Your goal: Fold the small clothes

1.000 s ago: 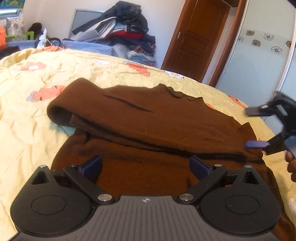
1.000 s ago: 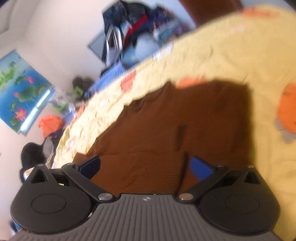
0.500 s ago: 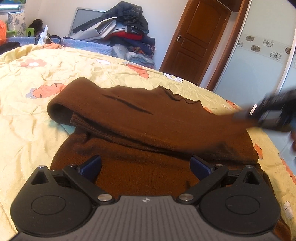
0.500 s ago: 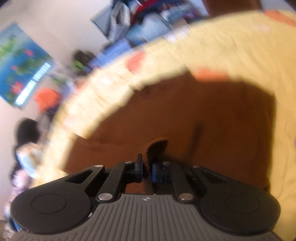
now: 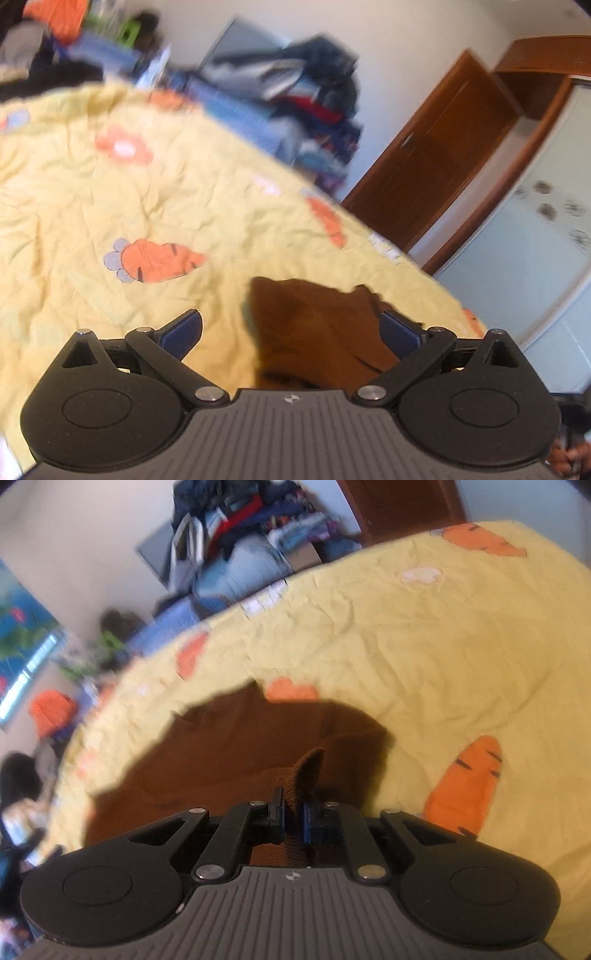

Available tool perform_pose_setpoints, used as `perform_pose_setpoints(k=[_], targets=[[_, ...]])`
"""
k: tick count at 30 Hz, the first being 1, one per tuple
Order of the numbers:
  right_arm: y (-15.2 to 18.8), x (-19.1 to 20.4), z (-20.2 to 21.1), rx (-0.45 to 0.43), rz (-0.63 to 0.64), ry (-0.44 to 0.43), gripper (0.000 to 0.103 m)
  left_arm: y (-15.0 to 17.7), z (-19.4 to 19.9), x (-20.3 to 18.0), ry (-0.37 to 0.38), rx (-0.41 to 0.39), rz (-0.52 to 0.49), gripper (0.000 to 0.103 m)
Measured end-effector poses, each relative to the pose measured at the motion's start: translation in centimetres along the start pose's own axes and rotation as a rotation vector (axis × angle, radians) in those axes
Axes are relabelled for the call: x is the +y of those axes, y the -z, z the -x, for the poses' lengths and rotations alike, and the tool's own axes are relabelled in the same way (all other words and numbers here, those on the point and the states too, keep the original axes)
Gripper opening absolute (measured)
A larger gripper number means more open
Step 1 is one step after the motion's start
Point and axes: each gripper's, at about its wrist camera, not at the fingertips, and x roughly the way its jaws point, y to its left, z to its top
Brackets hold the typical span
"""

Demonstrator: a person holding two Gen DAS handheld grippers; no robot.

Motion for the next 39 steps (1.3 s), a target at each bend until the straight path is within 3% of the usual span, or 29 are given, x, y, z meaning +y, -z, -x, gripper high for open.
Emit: perform_pose_setpoints(k=[3,5,8,9,10,11,12,16,19,22,24,25,26,27,28,29,31,33,35,37,38,39], targets=[[-1.3,-0.2,2.9,-0.107,-0.040,-0.101,0.015,-1.5,-2.5,1.3,0.027,0.082,0.070,0.103],[-2.1,-0.7,2.5,-0.079,-0.019,-0.061,0.015,-1.7,-4.7,1.5,0.038,0.167,0.090,0.102],[-1.7,-1.6,0.6,-0.018,-0.014,-0.015,0.015,-0.7,-8.0,0.5,-0.021,0.266,0.041,0.100],[-1.4,-1.7,0.4,-0.015,-0.017,-0.024,0.015,-0.5,-8.6,-0.2,-0.046,0.263,-0.005,0.091],[-1.2,-1.7,0.2,-0.015,-0.021,-0.033,0.015,-0.5,-8.8,-1.0,-0.072,0.250,-0.064,0.070],[-1.1,-1.7,0.1,-0.016,-0.026,-0.040,0.015,-0.8,-9.3,-1.7,-0.089,0.273,-0.116,0.010],[-1.0,-1.8,-0.1,-0.016,-0.030,-0.042,0.015,-1.1,-9.6,-2.2,-0.099,0.297,-0.140,0.009],[-1.2,-2.4,1.0,-0.055,-0.032,-0.042,0.015,-2.5,-7.0,-4.4,-0.187,0.140,-0.341,0.009],[-0.6,-3.7,-0.2,-0.019,-0.048,-0.003,0.015,-1.7,-7.7,-4.1,-0.229,0.160,-0.430,0.009],[1.0,-4.3,-2.8,0.053,-0.025,0.058,0.015,0.5,-9.5,-3.3,-0.300,0.216,-0.506,0.018],[1.5,-4.2,-2.6,0.016,-0.047,0.044,0.020,0.6,-8.2,-3.1,-0.346,0.143,-0.505,0.046],[1.6,-4.0,-2.1,-0.009,-0.059,0.036,0.022,0.3,-7.2,-3.4,-0.388,0.094,-0.505,0.053],[1.6,-3.6,-1.5,-0.031,-0.057,0.031,0.032,0.0,-5.7,-3.9,-0.406,0.027,-0.506,0.057],[1.6,-3.0,-0.9,-0.059,-0.042,0.028,0.048,-0.2,-3.8,-4.5,-0.375,-0.047,-0.493,0.062],[1.5,-2.3,-0.4,-0.089,-0.018,0.021,0.053,-0.3,-2.7,-5.1,-0.313,-0.091,-0.469,0.068],[1.4,-1.4,-0.1,-0.109,0.008,0.005,0.057,-0.4,-2.1,-6.0,-0.241,-0.099,-0.457,0.080],[0.9,0.5,-0.3,-0.126,0.048,-0.016,0.057,0.3,-2.6,-8.0,-0.151,-0.073,-0.488,0.082],[0.6,2.2,-1.5,-0.113,0.072,-0.053,0.057,1.9,-4.7,-9.5,-0.119,-0.017,-0.555,0.082],[0.7,3.3,-3.7,-0.059,0.090,-0.062,0.058,4.0,-8.0,-9.6,-0.170,0.076,-0.599,0.082],[1.7,3.8,-6.3,0.017,0.131,-0.007,0.058,5.4,-10.7,-8.1,-0.226,0.168,-0.612,0.084],[2.5,3.7,-7.4,0.044,0.172,0.044,0.056,6.2,-10.7,-6.7,-0.202,0.121,-0.621,0.088],[3.4,3.7,-7.2,-0.007,0.247,0.054,0.052,6.2,-10.6,-5.9,-0.200,0.106,-0.627,0.089]])
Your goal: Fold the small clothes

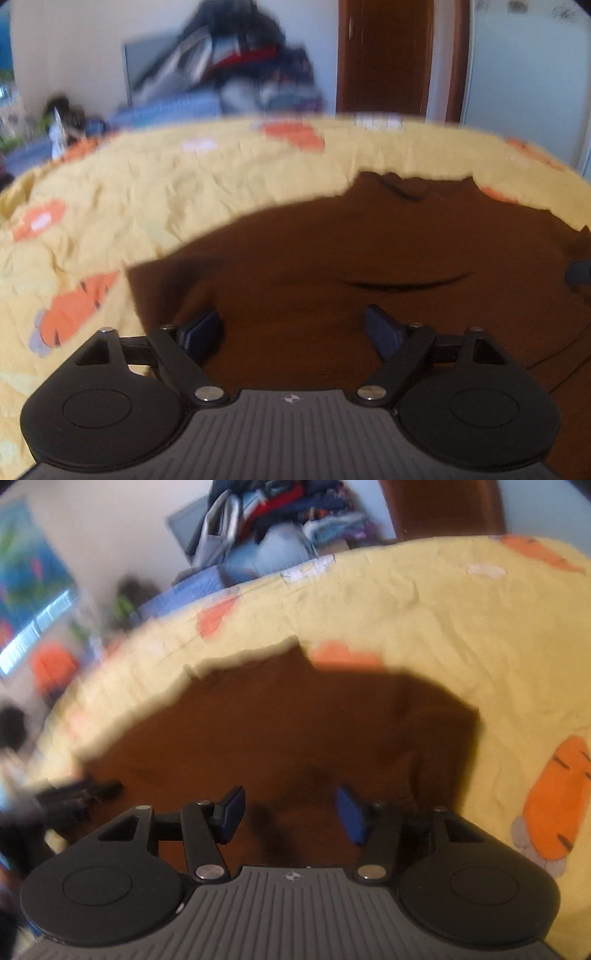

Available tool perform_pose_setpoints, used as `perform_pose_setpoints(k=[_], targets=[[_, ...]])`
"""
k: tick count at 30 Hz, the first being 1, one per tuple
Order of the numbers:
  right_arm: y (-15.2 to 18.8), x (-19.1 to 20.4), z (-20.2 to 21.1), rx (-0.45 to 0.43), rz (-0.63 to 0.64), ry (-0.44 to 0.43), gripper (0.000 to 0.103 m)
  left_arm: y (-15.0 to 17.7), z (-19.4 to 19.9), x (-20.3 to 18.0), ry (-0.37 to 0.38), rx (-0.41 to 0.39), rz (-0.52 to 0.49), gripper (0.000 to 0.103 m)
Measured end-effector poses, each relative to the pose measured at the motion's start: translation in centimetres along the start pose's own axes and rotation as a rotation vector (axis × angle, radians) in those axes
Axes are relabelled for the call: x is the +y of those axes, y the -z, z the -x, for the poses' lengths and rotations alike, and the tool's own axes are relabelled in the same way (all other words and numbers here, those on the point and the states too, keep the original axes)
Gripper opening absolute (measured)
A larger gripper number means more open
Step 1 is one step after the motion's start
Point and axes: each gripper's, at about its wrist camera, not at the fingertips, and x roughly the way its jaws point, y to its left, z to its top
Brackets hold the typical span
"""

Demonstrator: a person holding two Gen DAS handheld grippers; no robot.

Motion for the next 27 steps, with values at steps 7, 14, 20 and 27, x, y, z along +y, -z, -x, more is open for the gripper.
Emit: perform_pose_setpoints(k=[7,14,20,27], targets=[[1.8,0.6,2.2,-0.022,0.140,0.091,0.049,-0.4,2.6,-0.1,-0.079,0.000,-0.049,0.088],[5.4,-0.7,9.4,-0.085,0.065,0.112,0.079,5.0,9.4,3.3,-0.081,0.023,0.089,0.089],[7.0,-0.4,7.1,0.002,0.117,0.153,0.030,5.3,8.5,4.0,-0.128,0.043,0.137,0.024],[7.7,-4.2,9.0,-0.022,-0.073,0.117,0.012,5.7,9.4,3.9,-0.106,0.057,0.116,0.024]])
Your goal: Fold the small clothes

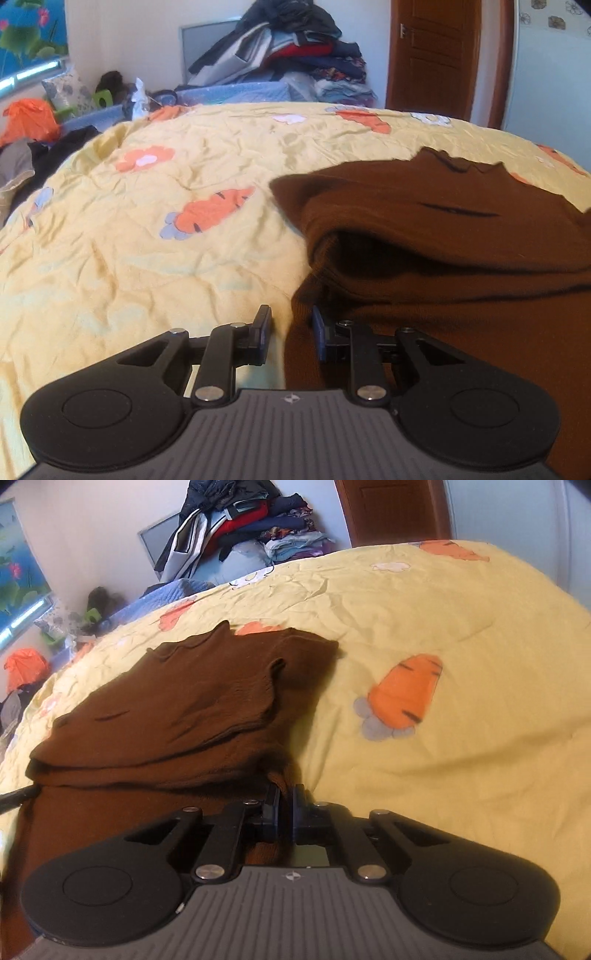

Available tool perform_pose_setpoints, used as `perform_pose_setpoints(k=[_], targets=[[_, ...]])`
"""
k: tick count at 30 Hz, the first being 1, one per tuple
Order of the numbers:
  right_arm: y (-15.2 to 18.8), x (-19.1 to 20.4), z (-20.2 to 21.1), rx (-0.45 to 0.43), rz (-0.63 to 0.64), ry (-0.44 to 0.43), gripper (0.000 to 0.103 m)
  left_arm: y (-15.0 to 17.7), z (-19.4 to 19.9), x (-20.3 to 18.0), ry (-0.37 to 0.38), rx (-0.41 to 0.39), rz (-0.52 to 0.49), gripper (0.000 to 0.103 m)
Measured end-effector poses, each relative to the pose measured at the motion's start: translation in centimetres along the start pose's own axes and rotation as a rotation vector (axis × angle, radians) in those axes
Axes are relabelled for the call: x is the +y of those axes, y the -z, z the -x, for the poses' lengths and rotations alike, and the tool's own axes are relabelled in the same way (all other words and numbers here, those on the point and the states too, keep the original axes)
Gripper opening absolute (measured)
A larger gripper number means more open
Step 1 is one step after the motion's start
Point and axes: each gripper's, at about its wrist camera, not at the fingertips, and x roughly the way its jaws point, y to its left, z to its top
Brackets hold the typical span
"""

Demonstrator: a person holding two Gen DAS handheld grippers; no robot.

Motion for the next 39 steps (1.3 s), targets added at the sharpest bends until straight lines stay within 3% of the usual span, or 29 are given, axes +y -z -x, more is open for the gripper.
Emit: perform_pose_setpoints(k=[1,2,3,5,7,9,10,11,13,14,15,17,19,21,23,25,26,27,29,32,34,35,36,39], targets=[[0.2,0.4,0.4,0.004,-0.003,-0.012,0.020,0.1,0.5,0.2,0.020,0.022,0.028,0.025],[0.5,0.6,1.0,0.006,-0.020,-0.025,0.037,0.3,1.1,0.7,0.054,0.046,0.067,0.034],[0.9,0.5,1.9,0.004,-0.047,-0.052,0.060,0.8,1.8,1.4,0.100,0.070,0.116,0.059],[2.1,-0.1,3.8,-0.011,-0.109,-0.122,0.080,2.5,3.4,3.4,0.201,0.090,0.257,0.088],[3.3,-1.0,4.8,0.033,-0.166,-0.187,0.080,4.3,4.6,4.9,0.304,0.099,0.372,0.088],[4.6,-2.2,4.9,0.111,-0.246,-0.272,0.077,5.2,5.3,5.3,0.369,0.115,0.424,0.086],[5.3,-2.6,5.2,0.110,-0.260,-0.311,0.075,5.4,5.3,5.3,0.390,0.120,0.432,0.086],[5.6,-2.8,5.3,0.115,-0.268,-0.335,0.074,5.4,5.3,5.1,0.390,0.118,0.428,0.079],[5.6,-3.2,5.2,0.132,-0.303,-0.354,0.064,5.1,5.0,4.5,0.353,0.129,0.392,0.037],[5.6,-3.3,4.7,0.156,-0.312,-0.354,0.037,4.9,4.4,4.2,0.333,0.166,0.373,0.006],[5.7,-3.2,4.1,0.192,-0.308,-0.343,0.011,4.8,4.1,4.1,0.319,0.169,0.362,0.004],[5.8,-3.1,3.9,0.191,-0.285,-0.328,0.008,4.6,4.5,4.1,0.270,0.150,0.315,0.004],[5.6,-3.4,5.1,0.137,-0.264,-0.280,0.010,4.6,5.3,4.6,0.238,0.139,0.291,0.003],[5.9,-5.0,6.2,0.094,-0.316,-0.287,0.010,5.3,5.6,5.6,0.277,0.156,0.301,0.004],[6.6,-5.9,6.0,0.118,-0.333,-0.275,0.011,6.1,6.1,6.2,0.313,0.163,0.337,0.005],[7.2,-5.8,6.2,0.131,-0.373,-0.302,0.022,6.9,6.5,7.1,0.369,0.199,0.410,0.014],[7.3,-5.6,6.6,0.133,-0.389,-0.317,0.038,7.5,6.6,7.6,0.420,0.216,0.462,0.025],[7.4,-5.4,7.1,0.130,-0.396,-0.340,0.063,8.1,6.9,8.1,0.465,0.217,0.512,0.037],[8.0,-4.8,8.1,0.123,-0.391,-0.383,0.089,9.3,7.4,8.7,0.529,0.222,0.585,0.046],[9.0,-3.6,8.3,0.160,-0.344,-0.407,0.086,9.7,7.9,8.1,0.521,0.206,0.564,0.045],[9.0,-2.5,8.1,0.187,-0.300,-0.403,0.071,9.3,8.0,7.1,0.468,0.200,0.491,0.025],[9.0,-2.2,7.8,0.205,-0.281,-0.382,0.042,8.9,7.6,6.5,0.424,0.220,0.443,0.003],[9.0,-2.1,7.3,0.236,-0.262,-0.343,0.011,8.9,7.6,6.3,0.410,0.210,0.418,0.003],[9.4,-4.2,7.5,0.205,-0.289,-0.335,0.005,8.9,8.1,7.1,0.385,0.205,0.377,0.003]])
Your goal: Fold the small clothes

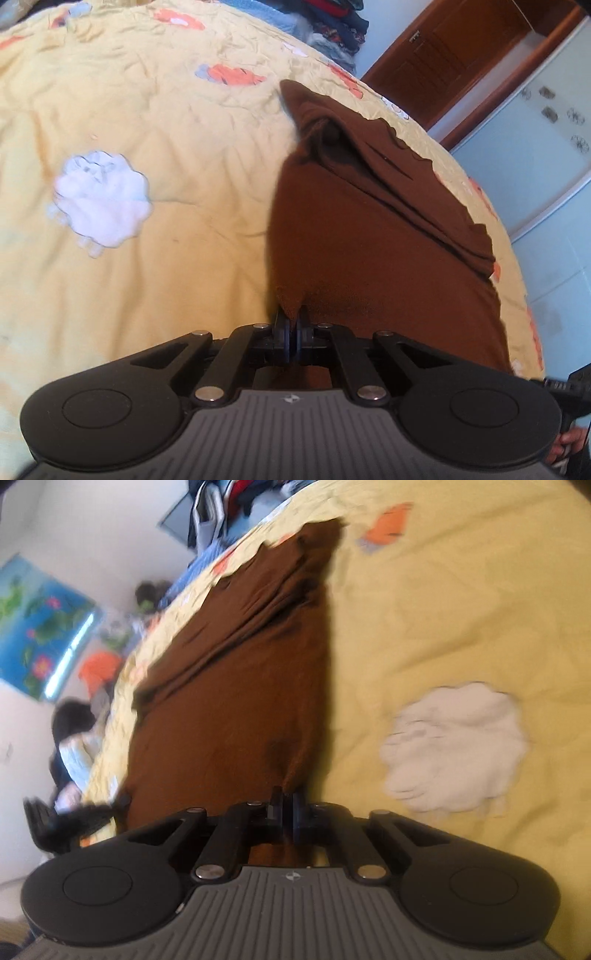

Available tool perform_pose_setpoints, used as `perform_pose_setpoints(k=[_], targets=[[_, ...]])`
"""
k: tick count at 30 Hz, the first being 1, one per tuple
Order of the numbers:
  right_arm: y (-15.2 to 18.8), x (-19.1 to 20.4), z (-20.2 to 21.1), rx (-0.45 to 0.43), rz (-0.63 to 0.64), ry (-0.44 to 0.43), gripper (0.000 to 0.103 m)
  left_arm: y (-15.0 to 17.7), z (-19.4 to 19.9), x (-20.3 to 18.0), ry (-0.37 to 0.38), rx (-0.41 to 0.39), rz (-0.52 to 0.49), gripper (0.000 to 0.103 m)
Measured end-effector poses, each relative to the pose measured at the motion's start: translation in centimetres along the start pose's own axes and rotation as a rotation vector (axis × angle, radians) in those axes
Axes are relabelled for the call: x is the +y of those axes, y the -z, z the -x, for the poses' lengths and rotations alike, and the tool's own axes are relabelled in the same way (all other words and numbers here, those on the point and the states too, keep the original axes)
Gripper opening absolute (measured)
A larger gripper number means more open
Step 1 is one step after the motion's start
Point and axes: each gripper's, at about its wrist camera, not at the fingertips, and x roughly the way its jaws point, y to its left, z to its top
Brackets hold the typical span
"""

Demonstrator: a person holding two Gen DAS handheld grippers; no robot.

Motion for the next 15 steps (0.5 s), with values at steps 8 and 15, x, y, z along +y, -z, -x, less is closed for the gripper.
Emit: perform_pose_setpoints(k=[8,15], targets=[[2.5,-0.4,1.6,0.027,-0.117,-0.132,0.065,2.5,1.3,1.5,0.238,0.162,0.137,0.052],[6.1,2.0,0.1,0.155,-0.059,-0.138,0.014,6.0,2.2,0.1,0.189,0.221,0.047,0.005]])
